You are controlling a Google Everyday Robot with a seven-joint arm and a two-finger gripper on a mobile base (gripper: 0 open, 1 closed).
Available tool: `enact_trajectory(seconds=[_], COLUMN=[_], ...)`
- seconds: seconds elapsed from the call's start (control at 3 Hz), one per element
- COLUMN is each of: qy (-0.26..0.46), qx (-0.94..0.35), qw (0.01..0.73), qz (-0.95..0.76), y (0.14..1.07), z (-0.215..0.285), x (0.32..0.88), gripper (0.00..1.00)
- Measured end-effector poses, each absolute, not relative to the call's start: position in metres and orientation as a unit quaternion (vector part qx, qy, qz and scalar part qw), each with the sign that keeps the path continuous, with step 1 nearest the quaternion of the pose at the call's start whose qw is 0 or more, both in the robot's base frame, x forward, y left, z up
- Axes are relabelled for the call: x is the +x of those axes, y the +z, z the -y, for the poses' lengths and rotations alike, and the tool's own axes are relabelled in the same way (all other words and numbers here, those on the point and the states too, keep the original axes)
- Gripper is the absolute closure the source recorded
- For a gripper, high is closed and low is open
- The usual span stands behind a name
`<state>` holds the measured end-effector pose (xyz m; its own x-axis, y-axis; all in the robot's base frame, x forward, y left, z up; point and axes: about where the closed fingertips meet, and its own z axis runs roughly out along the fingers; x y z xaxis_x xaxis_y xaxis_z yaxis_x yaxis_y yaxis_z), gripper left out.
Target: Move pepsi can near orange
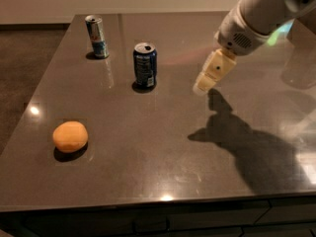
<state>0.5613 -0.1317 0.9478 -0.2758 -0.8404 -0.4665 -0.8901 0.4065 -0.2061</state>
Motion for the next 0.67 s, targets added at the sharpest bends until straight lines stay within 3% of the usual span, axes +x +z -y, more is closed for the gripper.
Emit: enact_trajectory(seconds=[0.67], qy=[0.082], qx=[-0.528], qw=[0.309], qz=[-0.787], y=[0.936], z=[0.065], x=[0.627], gripper=[0.00])
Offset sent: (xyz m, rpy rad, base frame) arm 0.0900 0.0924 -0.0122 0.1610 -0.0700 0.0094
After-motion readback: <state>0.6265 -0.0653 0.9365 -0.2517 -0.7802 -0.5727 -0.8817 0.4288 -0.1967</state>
